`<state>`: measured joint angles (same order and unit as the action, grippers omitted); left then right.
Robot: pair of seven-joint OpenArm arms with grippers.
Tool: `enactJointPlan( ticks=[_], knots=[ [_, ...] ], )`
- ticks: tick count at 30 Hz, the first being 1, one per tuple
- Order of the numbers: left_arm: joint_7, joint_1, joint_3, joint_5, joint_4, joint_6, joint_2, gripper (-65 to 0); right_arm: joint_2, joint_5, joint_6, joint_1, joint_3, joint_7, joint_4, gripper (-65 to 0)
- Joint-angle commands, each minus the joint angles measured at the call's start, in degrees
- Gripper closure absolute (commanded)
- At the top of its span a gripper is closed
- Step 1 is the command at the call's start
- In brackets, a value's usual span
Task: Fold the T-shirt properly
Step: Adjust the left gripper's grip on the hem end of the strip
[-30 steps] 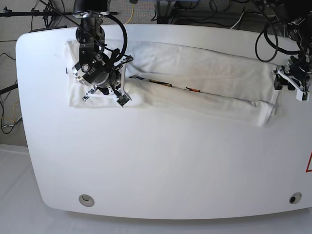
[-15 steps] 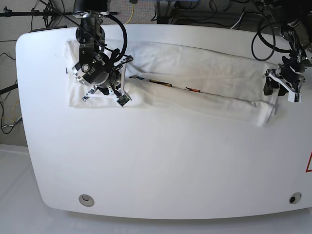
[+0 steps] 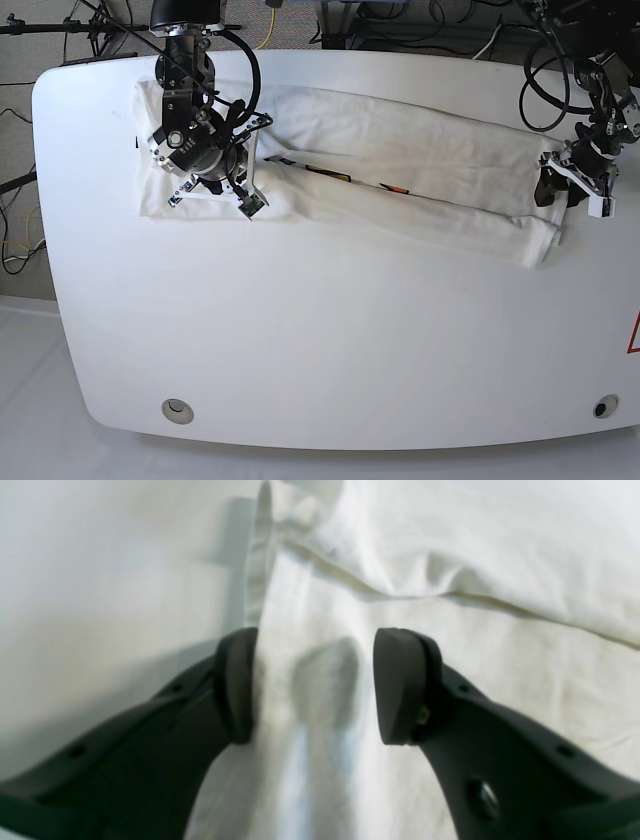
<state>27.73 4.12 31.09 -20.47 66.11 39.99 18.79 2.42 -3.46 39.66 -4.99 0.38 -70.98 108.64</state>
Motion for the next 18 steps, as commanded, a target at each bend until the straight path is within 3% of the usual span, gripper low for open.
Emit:
enactJointPlan(
  ticks=[1,7,13,18],
  knots=[
    [3.5,0.3,-0.1,2.0,-0.1,0.0,0.4,-32.6,0.1,0.1,0.1,0.6,0.1,0.4,0.9,0.0],
    [3.5,0.4,-0.1,1.9,-0.1,0.0,0.4,-31.9,-0.1,0.1,0.0,0.8,0.1,0.4,0.9,0.0],
    [3.6,0.4,-0.3,1.9,-0.1,0.0,-0.8,-18.9,-0.2,0.1,0.0,0.9,0.1,0.4,0.9,0.0],
    [3.6,0.4,-2.7,1.7,-0.1,0.0,-1.2,-12.7,-0.3,0.1,0.0,0.9,0.1,0.4,0.9,0.0]
  ],
)
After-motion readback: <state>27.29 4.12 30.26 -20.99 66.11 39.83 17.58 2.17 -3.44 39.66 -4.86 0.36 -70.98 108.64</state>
